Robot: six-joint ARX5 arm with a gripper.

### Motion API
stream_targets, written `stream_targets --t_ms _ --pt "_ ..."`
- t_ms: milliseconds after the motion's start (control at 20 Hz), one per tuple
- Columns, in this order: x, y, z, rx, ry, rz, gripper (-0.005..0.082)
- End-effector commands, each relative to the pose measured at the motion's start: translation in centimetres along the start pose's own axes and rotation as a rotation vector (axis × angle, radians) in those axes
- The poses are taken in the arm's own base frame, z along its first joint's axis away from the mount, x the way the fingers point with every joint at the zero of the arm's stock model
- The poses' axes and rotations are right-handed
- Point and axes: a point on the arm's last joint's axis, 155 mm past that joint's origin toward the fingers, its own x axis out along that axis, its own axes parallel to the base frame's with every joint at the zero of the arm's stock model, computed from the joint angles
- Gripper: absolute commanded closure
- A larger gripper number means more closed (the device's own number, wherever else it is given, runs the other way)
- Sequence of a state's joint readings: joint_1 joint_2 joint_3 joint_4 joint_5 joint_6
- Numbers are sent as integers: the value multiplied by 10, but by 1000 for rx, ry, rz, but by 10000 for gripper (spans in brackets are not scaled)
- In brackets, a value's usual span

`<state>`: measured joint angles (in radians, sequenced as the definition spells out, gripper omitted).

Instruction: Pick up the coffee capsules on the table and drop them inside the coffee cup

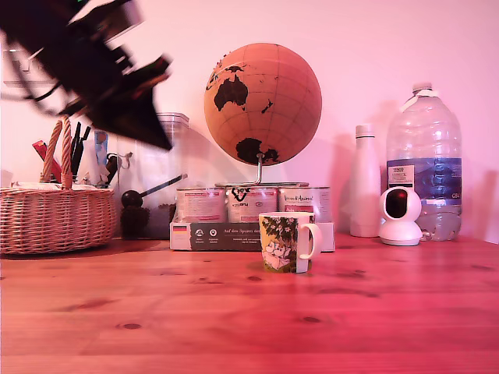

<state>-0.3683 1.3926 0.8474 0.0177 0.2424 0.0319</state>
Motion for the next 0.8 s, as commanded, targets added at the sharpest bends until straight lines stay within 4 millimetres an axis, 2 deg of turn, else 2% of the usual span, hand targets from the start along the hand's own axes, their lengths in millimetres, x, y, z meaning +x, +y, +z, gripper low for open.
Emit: stream_targets --t_ms 0,400,550,750 --pt "-7 10 -6 -19 -34 24 788" --pt "-33 69 -37 -156 -144 166 788" --pt "-43 80 -54 -187 -151 202 788" --pt "-57 81 -69 -204 -157 229 788"
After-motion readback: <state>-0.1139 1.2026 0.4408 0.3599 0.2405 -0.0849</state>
